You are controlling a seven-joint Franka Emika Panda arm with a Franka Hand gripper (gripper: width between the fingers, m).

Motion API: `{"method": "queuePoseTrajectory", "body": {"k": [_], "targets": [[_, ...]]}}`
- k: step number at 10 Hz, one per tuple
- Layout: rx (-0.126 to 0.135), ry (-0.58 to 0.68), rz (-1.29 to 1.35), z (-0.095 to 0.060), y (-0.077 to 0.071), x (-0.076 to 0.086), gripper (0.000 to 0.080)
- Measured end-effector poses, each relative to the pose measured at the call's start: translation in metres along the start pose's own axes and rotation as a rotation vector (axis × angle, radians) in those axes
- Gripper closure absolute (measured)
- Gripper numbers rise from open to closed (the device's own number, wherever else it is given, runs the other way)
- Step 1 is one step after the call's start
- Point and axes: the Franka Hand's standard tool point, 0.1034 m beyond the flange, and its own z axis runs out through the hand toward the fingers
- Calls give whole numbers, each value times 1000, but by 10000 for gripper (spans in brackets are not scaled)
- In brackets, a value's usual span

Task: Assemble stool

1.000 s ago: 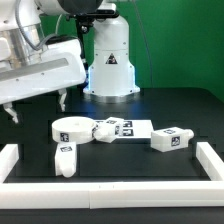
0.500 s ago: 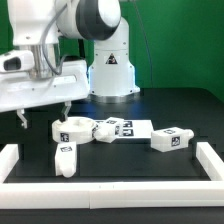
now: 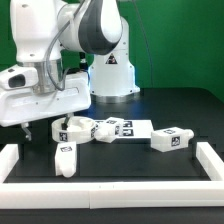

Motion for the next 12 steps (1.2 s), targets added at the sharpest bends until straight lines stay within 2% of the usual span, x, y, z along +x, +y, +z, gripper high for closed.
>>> {"method": "queuePoseTrajectory", "body": {"k": [1,3,4,5,6,7,8,9,10,11,12], "targets": [[1,-1,0,1,0,0,176],[2,-2,0,1,0,-1,553],[2,-2,0,1,-1,-1,553],[4,-2,2,0,0,0,720],[41,-6,24,-8,2,6,720],[43,4,49,-25,8,16,775],[60,3,68,-42,7,25,775],[81,-14,136,-57,3,41,775],[75,-20,167,-70,1,65,775],[65,-16,227,-71,-5,88,775],[51,-16,277,-68,-14,121,775]]}}
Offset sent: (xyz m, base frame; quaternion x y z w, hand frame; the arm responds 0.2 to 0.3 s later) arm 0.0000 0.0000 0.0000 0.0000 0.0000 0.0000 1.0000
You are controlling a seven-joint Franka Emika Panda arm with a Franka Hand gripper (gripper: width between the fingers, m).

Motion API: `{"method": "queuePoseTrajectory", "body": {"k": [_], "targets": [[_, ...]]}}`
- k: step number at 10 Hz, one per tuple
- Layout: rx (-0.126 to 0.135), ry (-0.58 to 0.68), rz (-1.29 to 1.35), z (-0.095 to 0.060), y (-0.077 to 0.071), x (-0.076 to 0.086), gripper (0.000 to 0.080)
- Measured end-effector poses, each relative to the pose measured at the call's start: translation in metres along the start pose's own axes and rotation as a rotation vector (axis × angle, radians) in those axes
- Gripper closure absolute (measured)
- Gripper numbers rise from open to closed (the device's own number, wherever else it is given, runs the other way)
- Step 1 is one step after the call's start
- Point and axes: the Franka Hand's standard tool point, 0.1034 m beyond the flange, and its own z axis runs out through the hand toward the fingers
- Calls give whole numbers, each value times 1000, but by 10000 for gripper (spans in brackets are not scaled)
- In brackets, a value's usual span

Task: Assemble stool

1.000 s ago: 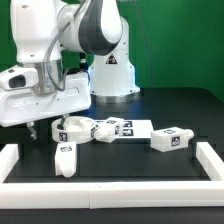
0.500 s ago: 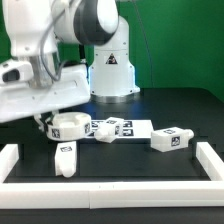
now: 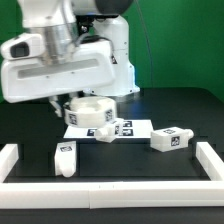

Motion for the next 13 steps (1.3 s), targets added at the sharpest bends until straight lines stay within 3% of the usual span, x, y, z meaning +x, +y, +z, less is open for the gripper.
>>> {"method": "queuePoseTrajectory", "body": {"k": [2,4,5,10,13], "targets": [[-23,8,83,16,-32,57,775],[-29,9,100,31,-53,83,775],[-35,13,93,38,-56,78,775],[-35,8,101,41,-57,78,775],[-37,19,136,62,-84,109,775]]}}
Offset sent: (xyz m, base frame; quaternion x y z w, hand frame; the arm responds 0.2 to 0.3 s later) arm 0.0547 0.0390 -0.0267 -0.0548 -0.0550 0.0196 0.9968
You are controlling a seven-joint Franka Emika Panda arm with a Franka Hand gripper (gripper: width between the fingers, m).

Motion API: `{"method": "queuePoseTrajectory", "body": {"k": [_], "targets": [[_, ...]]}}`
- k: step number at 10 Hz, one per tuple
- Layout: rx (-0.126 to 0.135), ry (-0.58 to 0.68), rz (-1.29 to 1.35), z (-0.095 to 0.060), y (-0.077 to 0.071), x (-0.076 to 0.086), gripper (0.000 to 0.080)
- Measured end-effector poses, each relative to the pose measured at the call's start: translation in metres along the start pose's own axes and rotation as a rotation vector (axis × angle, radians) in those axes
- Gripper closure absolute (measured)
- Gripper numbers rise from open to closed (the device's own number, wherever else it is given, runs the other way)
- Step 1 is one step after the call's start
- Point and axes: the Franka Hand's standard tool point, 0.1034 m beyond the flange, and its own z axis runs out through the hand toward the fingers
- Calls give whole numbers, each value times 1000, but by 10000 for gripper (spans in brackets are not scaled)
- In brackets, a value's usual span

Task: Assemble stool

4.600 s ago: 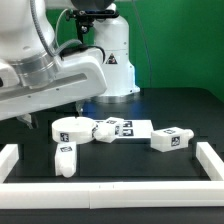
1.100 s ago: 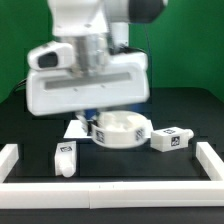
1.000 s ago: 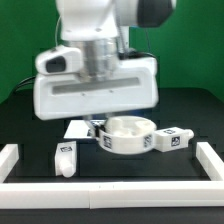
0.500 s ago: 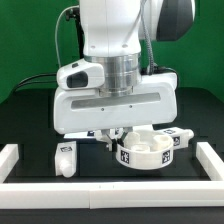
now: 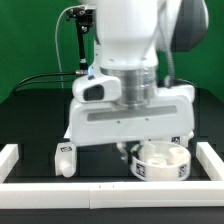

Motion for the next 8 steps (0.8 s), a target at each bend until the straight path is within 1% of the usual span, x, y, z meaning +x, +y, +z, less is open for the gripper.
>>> {"method": "queuePoseTrajectory", "body": {"k": [2,3,5,6,7,8], "targets": [[-1,9,18,5,-16,17,775],[-3,7,18,7,-18,19,775],[-3,7,20,7,-18,19,775],[-3,7,20,7,-18,19,693],[5,1,41,5,-16,18,693],[18,-13,88,-7,-9,16,509]]}}
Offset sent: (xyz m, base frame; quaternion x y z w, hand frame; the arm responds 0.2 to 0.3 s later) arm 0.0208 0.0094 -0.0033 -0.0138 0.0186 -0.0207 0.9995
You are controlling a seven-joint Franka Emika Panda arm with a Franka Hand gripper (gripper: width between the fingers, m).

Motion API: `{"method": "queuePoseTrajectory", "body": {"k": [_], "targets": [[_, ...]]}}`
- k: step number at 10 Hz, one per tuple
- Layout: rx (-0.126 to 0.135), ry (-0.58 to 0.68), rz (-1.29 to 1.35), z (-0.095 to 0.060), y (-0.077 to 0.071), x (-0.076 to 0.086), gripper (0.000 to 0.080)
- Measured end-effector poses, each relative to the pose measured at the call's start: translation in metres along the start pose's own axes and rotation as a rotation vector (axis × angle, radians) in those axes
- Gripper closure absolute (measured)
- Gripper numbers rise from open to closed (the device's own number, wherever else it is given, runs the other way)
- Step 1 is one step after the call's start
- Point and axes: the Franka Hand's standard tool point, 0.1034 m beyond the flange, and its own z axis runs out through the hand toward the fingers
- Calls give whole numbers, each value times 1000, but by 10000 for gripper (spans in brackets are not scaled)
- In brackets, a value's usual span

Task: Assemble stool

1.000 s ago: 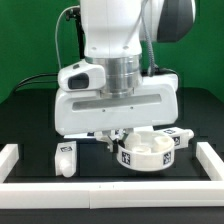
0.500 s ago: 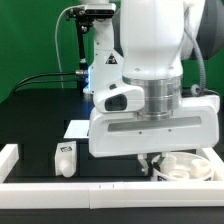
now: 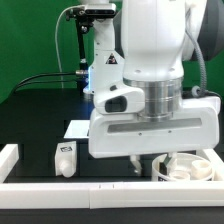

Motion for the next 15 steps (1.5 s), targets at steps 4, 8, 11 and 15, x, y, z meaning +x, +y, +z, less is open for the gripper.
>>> {"method": "queuePoseTrajectory", "body": {"k": [4,8,11,15], "targets": [[42,-6,245,-37,-7,-8,169],[68,-41,596,-29,-9,-22,151],[109,-124,944,-29,-27,-74,151],[113,-131,935,-27,-29,-75,151]]}}
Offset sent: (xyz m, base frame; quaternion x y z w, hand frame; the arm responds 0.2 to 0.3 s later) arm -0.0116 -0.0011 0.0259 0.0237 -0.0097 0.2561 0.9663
